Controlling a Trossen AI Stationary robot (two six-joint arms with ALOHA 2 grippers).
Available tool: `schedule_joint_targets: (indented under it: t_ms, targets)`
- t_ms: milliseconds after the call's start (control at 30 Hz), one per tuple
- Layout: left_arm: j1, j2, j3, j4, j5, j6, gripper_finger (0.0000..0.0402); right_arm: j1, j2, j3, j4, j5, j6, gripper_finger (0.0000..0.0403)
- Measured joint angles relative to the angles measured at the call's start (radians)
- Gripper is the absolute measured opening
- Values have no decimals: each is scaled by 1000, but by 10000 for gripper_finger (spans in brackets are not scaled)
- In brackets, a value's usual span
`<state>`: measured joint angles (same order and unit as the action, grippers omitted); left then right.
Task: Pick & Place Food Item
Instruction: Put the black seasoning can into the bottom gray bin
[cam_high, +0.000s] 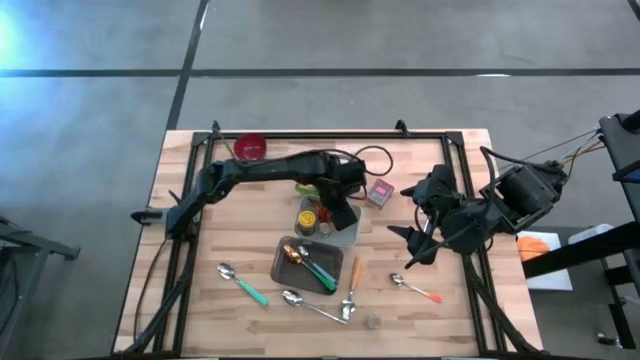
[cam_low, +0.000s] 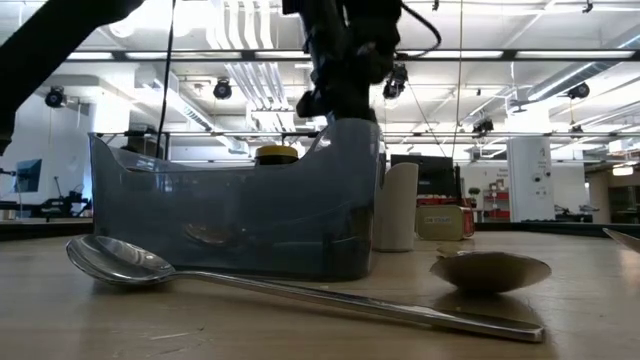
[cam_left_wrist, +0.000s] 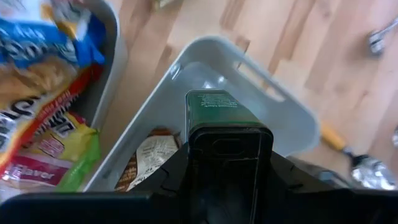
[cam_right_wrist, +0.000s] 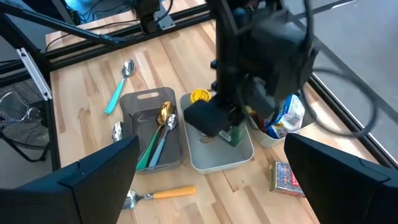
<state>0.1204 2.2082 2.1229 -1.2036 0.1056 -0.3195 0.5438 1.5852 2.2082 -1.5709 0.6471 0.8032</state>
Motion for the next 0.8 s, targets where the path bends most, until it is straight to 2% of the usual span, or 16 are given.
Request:
schedule_joint_targets:
  t_ms: [333, 667, 800]
  targets:
    - [-38, 50, -1, 5, 6, 0, 110, 0, 1, -1, 0, 0, -21, 399]
    - [-74, 73, -25, 63, 11, 84, 110, 15, 1, -6, 0, 0, -50, 399]
    - [-79, 70, -64, 63, 60, 118, 110, 23, 1, -6, 0, 0, -51, 399]
